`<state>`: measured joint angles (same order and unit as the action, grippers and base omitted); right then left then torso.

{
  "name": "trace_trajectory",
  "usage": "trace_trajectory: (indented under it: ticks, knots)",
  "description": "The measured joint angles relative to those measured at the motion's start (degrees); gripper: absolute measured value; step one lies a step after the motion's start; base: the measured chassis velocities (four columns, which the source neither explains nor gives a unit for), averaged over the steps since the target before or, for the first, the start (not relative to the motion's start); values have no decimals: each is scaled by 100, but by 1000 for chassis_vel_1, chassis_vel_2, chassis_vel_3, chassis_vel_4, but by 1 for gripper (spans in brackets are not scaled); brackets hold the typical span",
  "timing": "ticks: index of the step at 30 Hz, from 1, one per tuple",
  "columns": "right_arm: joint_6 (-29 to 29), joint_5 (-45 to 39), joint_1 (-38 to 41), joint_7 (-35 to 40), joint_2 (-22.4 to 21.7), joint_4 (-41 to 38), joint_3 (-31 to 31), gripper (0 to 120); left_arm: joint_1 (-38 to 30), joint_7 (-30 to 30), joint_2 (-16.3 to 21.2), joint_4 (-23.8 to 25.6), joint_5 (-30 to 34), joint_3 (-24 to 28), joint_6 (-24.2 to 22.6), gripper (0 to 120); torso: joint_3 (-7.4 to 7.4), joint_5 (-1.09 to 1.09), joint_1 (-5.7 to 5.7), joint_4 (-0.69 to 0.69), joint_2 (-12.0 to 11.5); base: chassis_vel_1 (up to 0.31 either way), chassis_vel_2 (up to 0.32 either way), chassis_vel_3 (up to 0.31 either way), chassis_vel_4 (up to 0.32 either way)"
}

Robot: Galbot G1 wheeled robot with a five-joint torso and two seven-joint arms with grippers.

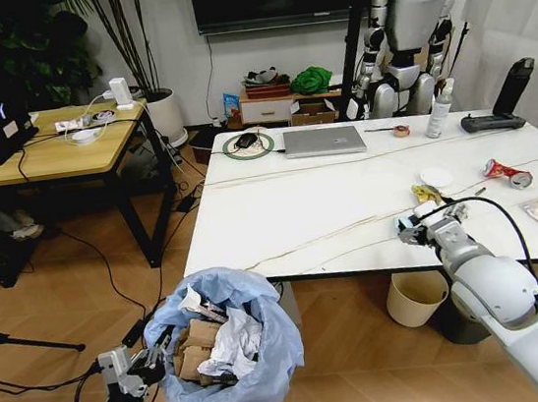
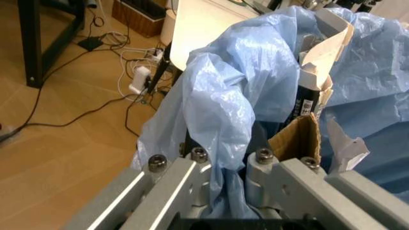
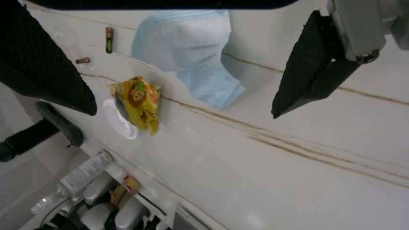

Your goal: Pick up the trash bin and place the trash from the table into it.

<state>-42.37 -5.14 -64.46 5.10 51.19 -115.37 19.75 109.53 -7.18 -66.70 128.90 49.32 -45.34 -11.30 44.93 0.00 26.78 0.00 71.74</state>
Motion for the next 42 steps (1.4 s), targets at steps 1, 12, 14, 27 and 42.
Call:
trace_trajectory:
  ticks: [1, 12, 14, 27, 42]
  knots:
    - [2, 30, 50, -103, -34, 44, -86, 100, 5, -1, -10, 7, 0, -2, 0, 1, 0, 0, 0, 0, 0, 0, 0, 0, 0]
    - [15, 762, 476, -374, -79, 652, -617, 100, 31, -3, -72, 55, -12, -30, 2, 1, 0, 0, 0, 1, 0, 0, 0, 0, 0]
    - [16, 810, 502, -379, -80, 726, -616, 100, 37, -3, -76, 58, -13, -34, 3, 1, 0, 0, 0, 0, 0, 0, 0, 0, 0]
    - [20, 1154, 502, -577, -114, 935, -423, 97, 61, -7, -90, 88, -29, -28, 7, 1, 0, 0, 0, 0, 0, 0, 0, 0, 0]
    - [23, 1157, 429, -701, -123, 1033, -392, 43, 95, -16, -93, 109, -49, -32, 12, 1, 0, 0, 0, 0, 0, 0, 0, 0, 0]
